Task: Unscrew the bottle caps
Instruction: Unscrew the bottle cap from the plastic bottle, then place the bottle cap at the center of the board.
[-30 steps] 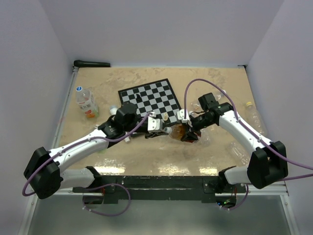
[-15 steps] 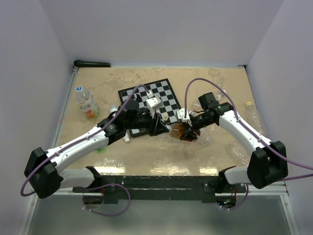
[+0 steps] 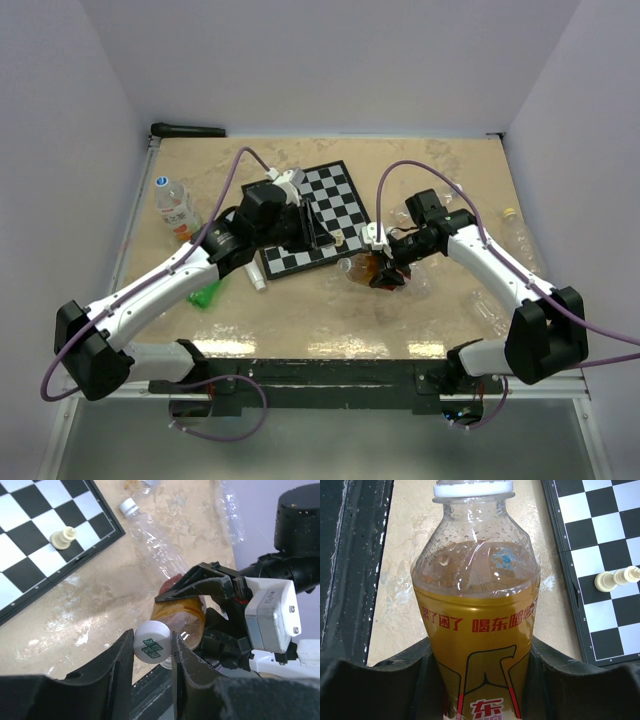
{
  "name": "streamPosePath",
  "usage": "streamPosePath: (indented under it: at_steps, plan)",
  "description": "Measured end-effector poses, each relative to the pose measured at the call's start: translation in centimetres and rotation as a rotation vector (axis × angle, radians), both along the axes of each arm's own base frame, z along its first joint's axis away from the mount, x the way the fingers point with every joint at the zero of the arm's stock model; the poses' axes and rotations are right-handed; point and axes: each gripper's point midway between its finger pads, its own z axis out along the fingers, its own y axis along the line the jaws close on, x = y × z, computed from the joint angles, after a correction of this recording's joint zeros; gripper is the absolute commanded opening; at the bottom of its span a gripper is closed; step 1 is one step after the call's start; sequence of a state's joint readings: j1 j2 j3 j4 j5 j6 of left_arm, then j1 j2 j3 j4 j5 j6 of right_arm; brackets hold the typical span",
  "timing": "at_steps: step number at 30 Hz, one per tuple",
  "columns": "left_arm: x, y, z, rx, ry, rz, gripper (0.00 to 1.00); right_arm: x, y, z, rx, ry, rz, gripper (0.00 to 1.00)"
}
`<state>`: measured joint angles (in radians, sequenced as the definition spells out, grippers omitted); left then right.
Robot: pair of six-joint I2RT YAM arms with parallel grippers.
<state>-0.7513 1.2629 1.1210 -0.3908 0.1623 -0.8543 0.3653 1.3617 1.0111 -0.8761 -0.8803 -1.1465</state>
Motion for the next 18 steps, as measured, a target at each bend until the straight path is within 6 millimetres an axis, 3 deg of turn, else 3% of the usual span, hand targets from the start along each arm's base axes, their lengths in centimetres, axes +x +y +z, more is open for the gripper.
streamPosePath:
  at_steps: [9, 18]
  plan:
    - [0.7, 2.3, 1.2, 0.024, -0.132, 0.052, 0.0, 0.0, 0.0, 0.0, 0.0, 0.0, 0.0, 0.07]
    - [1.3, 2.1, 0.6, 0.094, -0.277, -0.049, 0.0, 0.0, -0.1, 0.0, 0.0, 0.002, -0.003, 0.07]
